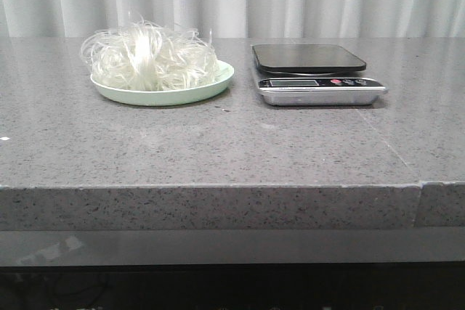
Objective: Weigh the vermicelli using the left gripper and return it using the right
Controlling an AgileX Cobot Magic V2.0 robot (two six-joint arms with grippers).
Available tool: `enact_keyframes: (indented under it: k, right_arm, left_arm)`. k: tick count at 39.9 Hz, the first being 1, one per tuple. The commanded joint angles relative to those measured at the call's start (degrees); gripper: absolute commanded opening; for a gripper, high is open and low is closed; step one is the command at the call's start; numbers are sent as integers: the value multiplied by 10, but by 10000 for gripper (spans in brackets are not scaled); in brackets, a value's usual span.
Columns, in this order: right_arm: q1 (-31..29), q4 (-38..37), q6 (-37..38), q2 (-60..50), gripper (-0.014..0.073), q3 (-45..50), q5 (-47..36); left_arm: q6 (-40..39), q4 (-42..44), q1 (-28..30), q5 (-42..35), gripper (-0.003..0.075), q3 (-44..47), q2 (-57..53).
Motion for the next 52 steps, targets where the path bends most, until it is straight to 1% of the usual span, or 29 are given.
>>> enact_keyframes:
  k: [1, 5, 8, 14, 19, 24, 31, 36, 40, 43, 52]
  right_arm:
    - [-2, 2, -2, -9, 157, -2, -58]
    - [-2, 2, -2, -9, 157, -14, -47]
    - [-2, 2, -2, -9, 157, -34, -33]
    - [-2, 2, -2, -9, 157, -98, 14]
    - [-2, 2, -2, -3, 157, -167, 56]
    - [-2, 2, -2, 30, 157, -242, 102]
    - [-2, 1, -2, 106, 157, -356, 195]
    - [-2, 1, -2, 164, 157, -415, 248]
    - [-2, 1, -2, 207, 157, -448, 284]
    - [-2, 1, -2, 235, 157, -459, 301]
    - [-2, -27, -3, 303, 157, -457, 313]
  left_arm:
    - [-5, -2, 1, -63, 155, 21, -14]
    - [-5, -2, 1, -78, 155, 14, -14]
    - [-5, -2, 1, -73, 155, -6, -14]
    - [-5, -2, 1, -61, 155, -73, -11]
    - [-5, -2, 1, 0, 155, -152, -10]
    - [-5, -2, 1, 55, 155, -232, 12]
    - [-5, -2, 1, 154, 155, -346, 83]
    - [-5, -2, 1, 202, 155, -407, 144]
    - [-5, -2, 1, 227, 155, -436, 187]
    - [-5, -2, 1, 229, 155, -439, 216]
    - [-4, -2, 1, 262, 155, -439, 274]
